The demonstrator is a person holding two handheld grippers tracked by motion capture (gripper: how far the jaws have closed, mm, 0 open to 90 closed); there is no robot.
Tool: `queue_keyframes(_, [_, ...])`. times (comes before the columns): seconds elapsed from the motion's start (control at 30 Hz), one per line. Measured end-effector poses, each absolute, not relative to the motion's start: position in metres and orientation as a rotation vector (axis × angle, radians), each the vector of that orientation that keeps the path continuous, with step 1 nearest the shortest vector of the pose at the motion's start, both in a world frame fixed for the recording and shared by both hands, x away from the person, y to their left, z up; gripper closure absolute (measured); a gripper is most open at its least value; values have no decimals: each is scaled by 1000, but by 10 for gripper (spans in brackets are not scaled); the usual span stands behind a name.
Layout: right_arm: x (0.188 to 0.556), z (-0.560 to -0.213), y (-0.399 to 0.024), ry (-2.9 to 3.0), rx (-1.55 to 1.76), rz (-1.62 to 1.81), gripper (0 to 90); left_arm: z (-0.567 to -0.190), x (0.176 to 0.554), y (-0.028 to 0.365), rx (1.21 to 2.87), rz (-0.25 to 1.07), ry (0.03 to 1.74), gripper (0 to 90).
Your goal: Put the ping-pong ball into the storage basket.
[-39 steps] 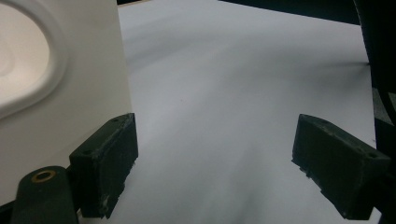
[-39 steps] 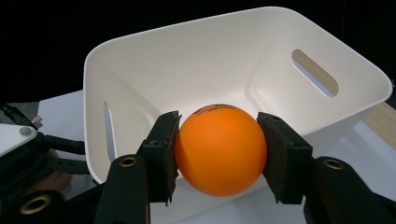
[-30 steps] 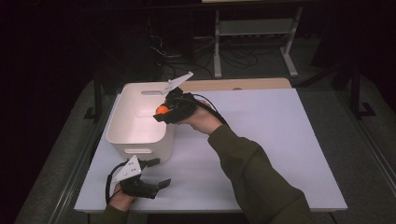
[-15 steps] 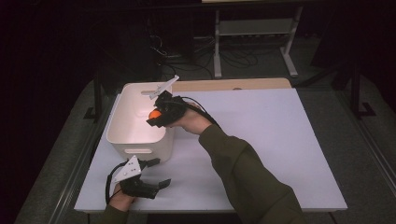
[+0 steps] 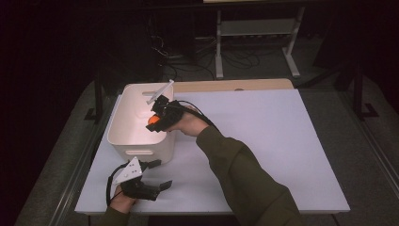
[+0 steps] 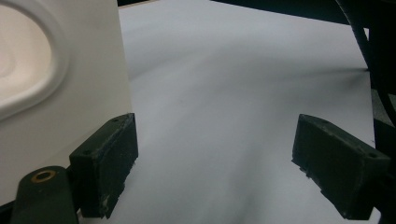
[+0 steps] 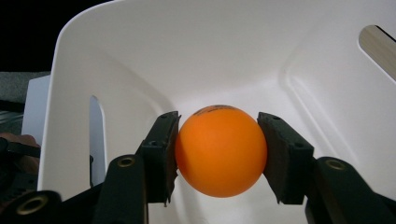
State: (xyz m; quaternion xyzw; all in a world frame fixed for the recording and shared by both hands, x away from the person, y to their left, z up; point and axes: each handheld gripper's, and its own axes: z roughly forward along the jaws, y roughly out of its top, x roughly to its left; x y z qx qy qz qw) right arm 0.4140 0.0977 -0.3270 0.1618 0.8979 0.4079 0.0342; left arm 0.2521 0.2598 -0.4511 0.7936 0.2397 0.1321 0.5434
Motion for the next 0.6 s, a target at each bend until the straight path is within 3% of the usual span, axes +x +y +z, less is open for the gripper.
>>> queue_keyframes(0.27, [414, -323, 94, 2737, 510, 1275, 391, -451, 252, 260, 1887, 314, 568, 142])
queue_keyframes(0.6, [412, -310, 76, 2685, 535, 1304, 359, -451, 252, 260, 1886, 314, 569, 141])
